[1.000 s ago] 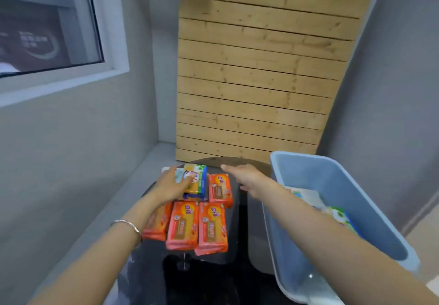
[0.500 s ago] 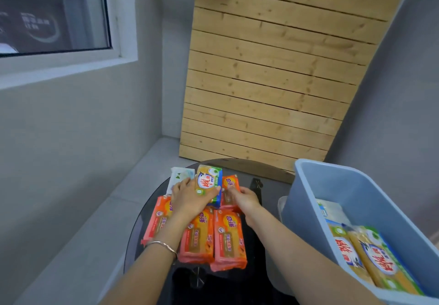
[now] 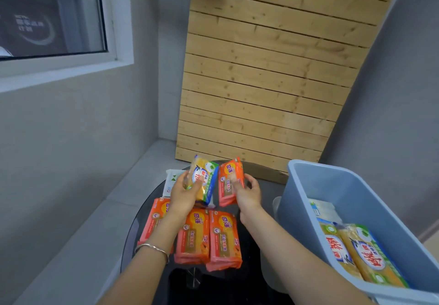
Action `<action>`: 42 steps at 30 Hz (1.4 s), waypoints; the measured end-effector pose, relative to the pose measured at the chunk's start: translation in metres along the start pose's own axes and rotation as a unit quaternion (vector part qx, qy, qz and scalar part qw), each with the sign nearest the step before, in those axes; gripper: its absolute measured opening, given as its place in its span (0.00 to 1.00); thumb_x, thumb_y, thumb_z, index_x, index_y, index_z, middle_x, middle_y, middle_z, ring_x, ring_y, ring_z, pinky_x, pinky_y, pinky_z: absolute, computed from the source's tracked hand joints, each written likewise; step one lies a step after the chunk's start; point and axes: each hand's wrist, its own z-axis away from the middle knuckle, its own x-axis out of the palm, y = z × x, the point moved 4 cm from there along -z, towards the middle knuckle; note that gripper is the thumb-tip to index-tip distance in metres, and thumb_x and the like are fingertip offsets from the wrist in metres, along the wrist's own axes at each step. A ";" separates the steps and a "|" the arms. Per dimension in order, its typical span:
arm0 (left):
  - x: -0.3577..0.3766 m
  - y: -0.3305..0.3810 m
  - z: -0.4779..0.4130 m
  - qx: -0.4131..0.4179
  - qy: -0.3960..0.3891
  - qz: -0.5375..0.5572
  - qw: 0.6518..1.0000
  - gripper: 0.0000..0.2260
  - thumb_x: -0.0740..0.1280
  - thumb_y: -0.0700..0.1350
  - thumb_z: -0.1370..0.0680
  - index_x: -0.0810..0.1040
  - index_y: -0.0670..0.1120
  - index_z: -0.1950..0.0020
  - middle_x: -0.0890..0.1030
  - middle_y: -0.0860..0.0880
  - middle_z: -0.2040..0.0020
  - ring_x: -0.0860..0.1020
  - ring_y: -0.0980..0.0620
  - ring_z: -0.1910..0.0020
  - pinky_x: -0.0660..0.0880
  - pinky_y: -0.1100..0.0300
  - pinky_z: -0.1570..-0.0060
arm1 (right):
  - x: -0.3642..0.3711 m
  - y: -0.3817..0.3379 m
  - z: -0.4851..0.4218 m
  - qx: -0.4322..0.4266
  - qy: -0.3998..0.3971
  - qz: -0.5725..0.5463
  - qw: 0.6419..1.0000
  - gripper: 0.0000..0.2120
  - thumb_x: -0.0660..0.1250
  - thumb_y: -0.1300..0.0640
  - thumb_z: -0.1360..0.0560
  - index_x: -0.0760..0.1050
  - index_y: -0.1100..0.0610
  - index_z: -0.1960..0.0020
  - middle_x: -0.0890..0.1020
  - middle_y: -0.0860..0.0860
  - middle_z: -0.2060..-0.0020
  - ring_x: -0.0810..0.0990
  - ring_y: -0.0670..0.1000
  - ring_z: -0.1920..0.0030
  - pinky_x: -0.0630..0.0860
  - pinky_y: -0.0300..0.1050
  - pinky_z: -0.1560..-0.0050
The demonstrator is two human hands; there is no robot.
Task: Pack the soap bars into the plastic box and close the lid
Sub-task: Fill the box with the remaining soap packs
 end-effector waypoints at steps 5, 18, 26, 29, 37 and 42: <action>0.005 0.027 0.011 -0.060 -0.041 0.243 0.967 0.20 0.66 0.47 0.24 0.71 0.40 0.35 0.82 0.40 0.46 0.81 0.43 0.50 0.76 0.44 0.44 | -0.005 -0.044 0.028 -0.025 -0.015 -0.103 0.994 0.26 0.65 0.59 0.24 0.61 0.50 0.28 0.80 0.52 0.50 0.80 0.51 0.54 0.77 0.51 0.43; 0.092 0.130 0.107 0.074 -0.212 0.126 0.966 0.32 0.75 0.39 0.32 0.63 0.51 0.34 0.82 0.51 0.51 0.82 0.51 0.58 0.79 0.55 0.57 | -0.154 -0.151 0.079 -0.149 -0.104 -0.168 0.969 0.41 0.68 0.67 0.28 0.52 0.45 0.25 0.81 0.50 0.51 0.86 0.47 0.63 0.83 0.44 0.63; 0.164 0.128 0.142 0.122 -0.282 -0.021 0.951 0.16 0.75 0.46 0.31 0.72 0.51 0.50 0.84 0.49 0.51 0.83 0.55 0.58 0.78 0.64 0.66 | -0.260 -0.150 0.084 -0.234 -0.024 0.097 0.967 0.24 0.72 0.59 0.29 0.65 0.43 0.39 0.82 0.56 0.53 0.84 0.49 0.64 0.81 0.42 0.69; 0.181 0.120 0.149 0.147 -0.306 -0.099 0.935 0.17 0.75 0.47 0.32 0.72 0.47 0.49 0.85 0.49 0.52 0.84 0.55 0.58 0.80 0.64 0.63 | -0.271 -0.143 0.078 -0.232 -0.052 0.145 0.960 0.19 0.71 0.58 0.29 0.66 0.48 0.45 0.83 0.57 0.57 0.84 0.47 0.68 0.80 0.42 0.69; 0.192 0.107 0.149 0.187 -0.351 -0.263 0.879 0.16 0.76 0.53 0.34 0.72 0.48 0.57 0.86 0.51 0.55 0.85 0.54 0.57 0.81 0.52 0.51 | -0.275 -0.121 0.060 -0.178 -0.175 0.217 0.944 0.14 0.69 0.57 0.27 0.62 0.54 0.53 0.85 0.56 0.59 0.85 0.52 0.61 0.81 0.42 0.64; 0.196 0.100 0.149 0.182 -0.401 -0.287 0.851 0.16 0.76 0.55 0.34 0.72 0.50 0.57 0.85 0.52 0.54 0.84 0.55 0.54 0.81 0.51 0.49 | -0.284 -0.117 0.058 -0.171 -0.206 0.250 0.930 0.19 0.69 0.50 0.32 0.63 0.57 0.52 0.85 0.55 0.56 0.85 0.50 0.58 0.80 0.39 0.63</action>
